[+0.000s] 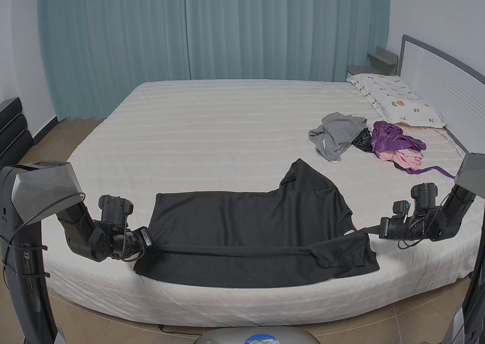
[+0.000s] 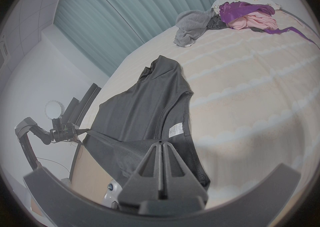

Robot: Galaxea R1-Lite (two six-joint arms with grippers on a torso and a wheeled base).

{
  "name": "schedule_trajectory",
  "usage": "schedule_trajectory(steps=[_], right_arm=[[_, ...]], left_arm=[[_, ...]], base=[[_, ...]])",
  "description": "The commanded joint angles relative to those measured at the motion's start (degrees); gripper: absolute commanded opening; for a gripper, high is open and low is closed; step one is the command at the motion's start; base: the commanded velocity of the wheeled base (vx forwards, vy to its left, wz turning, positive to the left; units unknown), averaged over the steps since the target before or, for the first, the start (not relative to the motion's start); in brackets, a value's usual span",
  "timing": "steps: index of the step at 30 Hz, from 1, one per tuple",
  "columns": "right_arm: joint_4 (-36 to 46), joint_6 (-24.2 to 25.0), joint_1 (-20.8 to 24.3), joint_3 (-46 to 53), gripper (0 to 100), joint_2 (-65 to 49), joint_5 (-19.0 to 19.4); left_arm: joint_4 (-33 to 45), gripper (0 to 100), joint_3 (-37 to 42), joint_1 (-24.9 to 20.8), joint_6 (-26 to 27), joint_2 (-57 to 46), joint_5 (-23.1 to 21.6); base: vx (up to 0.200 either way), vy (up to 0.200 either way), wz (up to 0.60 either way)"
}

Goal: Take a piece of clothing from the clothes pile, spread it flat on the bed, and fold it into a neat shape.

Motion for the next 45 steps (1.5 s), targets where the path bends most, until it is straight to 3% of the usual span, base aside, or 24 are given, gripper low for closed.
schedule_trajectory(steps=[1, 8, 9, 10, 11, 18, 27, 30, 33, 37, 45], right_arm=[[0.0, 0.0, 0.6, -1.0, 0, 1.9, -0.5], [0.0, 0.0, 1.5, -1.6, 0, 3.6, -1.2], [0.0, 0.0, 1.7, -1.6, 0, 3.6, -1.2], [0.0, 0.0, 1.9, -1.8, 0, 3.6, -1.2], [0.0, 0.0, 1.8, -2.0, 100, 3.6, -1.2], [-0.3, 1.0, 1.4, -1.2, 100, 1.0, -1.0], [-3.1, 13.0, 3.6, 8.8, 100, -13.7, -1.0], [-6.2, 19.7, 4.4, 13.3, 100, -18.6, -1.1], [-8.7, 24.0, 5.6, 17.3, 100, -21.3, -3.1], [-13.8, 27.4, 7.2, 22.6, 100, -21.6, -6.7], [-19.2, 29.5, 7.2, 24.8, 100, -17.2, -7.1]], left_arm=[[0.1, 0, -0.9, -0.1, -0.1, 1.9, 0.0], [0.1, 0, -1.3, -0.1, -0.2, 2.3, 0.0], [0.1, 100, -1.3, -0.1, -0.2, 2.3, 0.0], [0.1, 100, -1.3, -0.1, -0.2, 2.3, 0.0], [0.1, 100, -1.3, -0.1, -0.2, 2.3, 0.0], [-0.1, 100, -1.3, 0.2, -1.9, 2.1, 0.0], [-1.2, 100, 2.1, 2.4, -9.4, -5.3, -1.1], [-3.7, 100, 5.0, 2.4, -12.4, -8.4, -2.0], [-6.4, 100, 7.3, 2.4, -13.0, -9.7, -3.1], [-8.6, 100, 8.8, 2.5, -13.8, -9.5, -3.4], [-8.6, 100, 9.5, 2.4, -13.9, -9.0, -4.1]], base=[[0.000, 0.000, 0.00], [0.000, 0.000, 0.00], [0.000, 0.000, 0.00], [0.000, 0.000, 0.00], [0.000, 0.000, 0.00], [0.000, 0.000, 0.00], [0.000, 0.000, 0.00], [0.000, 0.000, 0.00], [0.133, 0.000, 0.00], [0.200, 0.000, 0.00], [0.200, 0.000, 0.00]])
